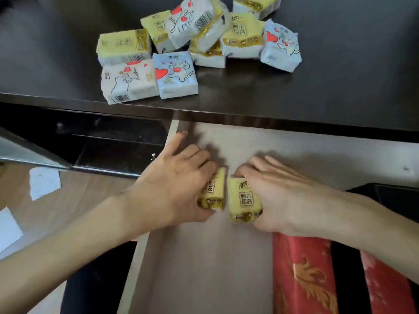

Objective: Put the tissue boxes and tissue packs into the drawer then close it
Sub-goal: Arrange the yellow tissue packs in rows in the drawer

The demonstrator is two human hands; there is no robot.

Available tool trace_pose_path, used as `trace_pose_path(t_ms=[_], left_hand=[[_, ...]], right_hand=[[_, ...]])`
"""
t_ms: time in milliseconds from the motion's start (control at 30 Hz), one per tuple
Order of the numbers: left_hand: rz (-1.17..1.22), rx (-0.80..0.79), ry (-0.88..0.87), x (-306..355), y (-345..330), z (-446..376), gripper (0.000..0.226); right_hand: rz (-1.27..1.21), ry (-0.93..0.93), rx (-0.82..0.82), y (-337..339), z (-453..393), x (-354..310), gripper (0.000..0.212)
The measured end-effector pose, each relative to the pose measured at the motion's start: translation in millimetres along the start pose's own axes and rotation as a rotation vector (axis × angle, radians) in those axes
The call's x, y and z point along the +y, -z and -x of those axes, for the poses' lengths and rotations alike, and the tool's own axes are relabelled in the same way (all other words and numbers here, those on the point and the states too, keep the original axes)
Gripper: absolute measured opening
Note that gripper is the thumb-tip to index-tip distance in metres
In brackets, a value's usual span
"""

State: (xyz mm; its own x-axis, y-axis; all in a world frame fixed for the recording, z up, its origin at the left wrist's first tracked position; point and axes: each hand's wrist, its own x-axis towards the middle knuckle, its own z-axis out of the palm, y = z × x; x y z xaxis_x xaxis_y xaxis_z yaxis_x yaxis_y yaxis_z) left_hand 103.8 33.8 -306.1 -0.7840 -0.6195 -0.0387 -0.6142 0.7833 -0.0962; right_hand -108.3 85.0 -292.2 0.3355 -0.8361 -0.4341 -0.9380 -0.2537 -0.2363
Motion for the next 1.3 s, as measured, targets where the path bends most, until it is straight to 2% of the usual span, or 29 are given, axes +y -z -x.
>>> trace_pose_path(t_ms=[100, 200, 433, 600, 900, 1167, 1233, 1300], left_hand=[[-0.005, 0.04, -0.025, -1.5, -6.1, 0.2, 0.077], [0.012, 0.019, -0.012, -1.0, -6.3, 1.2, 0.073], [-0.005, -0.064, -0.014, 6.0, 5.7, -0.3, 0.077], [0.0, -0.065, -0.005, 3.1, 6.7, -3.4, 0.079], [0.001, -0.076, -0.003, 1.7, 7.0, -4.6, 0.078], [0.013, -0.024, -0.023, -0.1, 2.1, -5.6, 0.08], [0.055, -0.014, -0.018, 1.0, 4.1, -4.2, 0.08], [0.203, -0.002, -0.025, -2.1, 15.8, -1.6, 0.07]], right_hand=[[0.007, -0.035, 0.035, -1.0, 0.7, 0.6, 0.06], [0.007, -0.076, 0.14, -0.9, 1.9, -4.1, 0.046], [-0.026, -0.13, 0.134, 6.2, 8.8, -19.3, 0.064], [-0.073, -0.174, 0.187, 8.3, 10.6, -21.9, 0.063], [-0.094, -0.183, 0.184, 8.1, 7.3, -21.0, 0.065], [-0.115, -0.172, 0.221, 5.0, 2.5, -14.4, 0.065], [-0.146, -0.149, 0.253, 3.1, 3.9, -12.3, 0.064], [-0.181, -0.129, 0.369, 2.1, 8.8, -9.4, 0.065]])
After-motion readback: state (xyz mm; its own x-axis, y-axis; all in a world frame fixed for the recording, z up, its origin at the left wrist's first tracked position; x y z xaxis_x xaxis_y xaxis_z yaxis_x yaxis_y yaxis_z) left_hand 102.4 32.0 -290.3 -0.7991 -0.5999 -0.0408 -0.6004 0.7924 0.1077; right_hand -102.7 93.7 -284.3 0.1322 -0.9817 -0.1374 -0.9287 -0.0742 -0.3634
